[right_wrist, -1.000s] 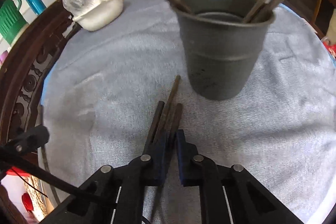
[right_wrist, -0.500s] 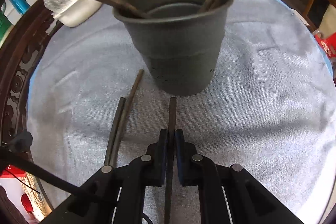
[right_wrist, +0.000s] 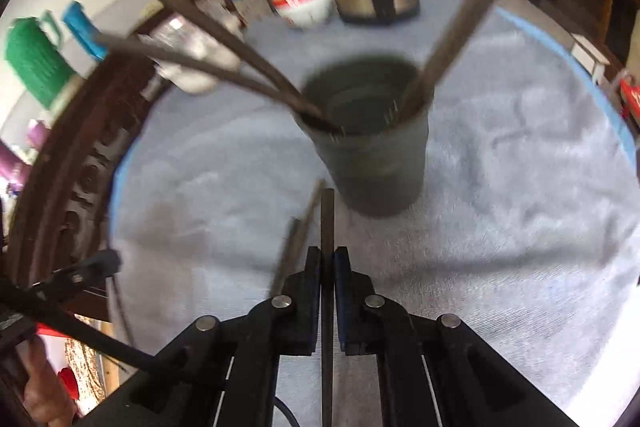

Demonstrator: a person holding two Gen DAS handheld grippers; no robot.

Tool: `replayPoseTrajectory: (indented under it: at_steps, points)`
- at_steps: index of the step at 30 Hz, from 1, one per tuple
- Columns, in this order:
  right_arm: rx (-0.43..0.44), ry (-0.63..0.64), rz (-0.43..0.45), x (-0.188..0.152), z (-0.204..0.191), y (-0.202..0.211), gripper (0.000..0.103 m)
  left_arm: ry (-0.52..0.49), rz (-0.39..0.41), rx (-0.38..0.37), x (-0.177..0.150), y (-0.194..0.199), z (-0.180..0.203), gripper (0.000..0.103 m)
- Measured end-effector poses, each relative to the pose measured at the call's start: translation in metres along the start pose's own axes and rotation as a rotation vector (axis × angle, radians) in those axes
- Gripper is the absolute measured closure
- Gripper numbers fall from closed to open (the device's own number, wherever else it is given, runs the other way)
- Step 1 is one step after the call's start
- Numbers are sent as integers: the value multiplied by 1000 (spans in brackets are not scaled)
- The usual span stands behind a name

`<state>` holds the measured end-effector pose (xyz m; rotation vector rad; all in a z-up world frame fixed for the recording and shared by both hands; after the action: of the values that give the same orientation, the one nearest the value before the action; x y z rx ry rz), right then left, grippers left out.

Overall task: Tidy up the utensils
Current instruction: 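Lift the left gripper's chopstick over the holder cup while the right gripper carries its chopstick there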

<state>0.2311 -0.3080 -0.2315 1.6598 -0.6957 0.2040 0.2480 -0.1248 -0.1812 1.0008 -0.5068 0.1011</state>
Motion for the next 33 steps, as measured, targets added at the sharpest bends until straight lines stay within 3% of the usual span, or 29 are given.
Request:
replayPoseTrajectory:
  at_steps: [13,20,33]
  points:
    - [104,75,325,41,-32,132,96,-94,186,-24,35,76,56,98]
    - [70,103,430,51,-45,155,96,-152,268,-29,54,105,86,98]
    - [-22,80,603,95,-24,196,96,-241,399,-48,98,130,145,98]
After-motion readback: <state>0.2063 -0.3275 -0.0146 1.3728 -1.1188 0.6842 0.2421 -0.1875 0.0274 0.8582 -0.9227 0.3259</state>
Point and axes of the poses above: each gripper's, at about its wrist camera, not at the fingertips, and y roughly against the way its jaws point, z to its right, x to its top, the point moved 10 cm from there along -y, roughly the way its jaws point, and after that the axes turned 4 degrees about -x, right-handed, at the moved point
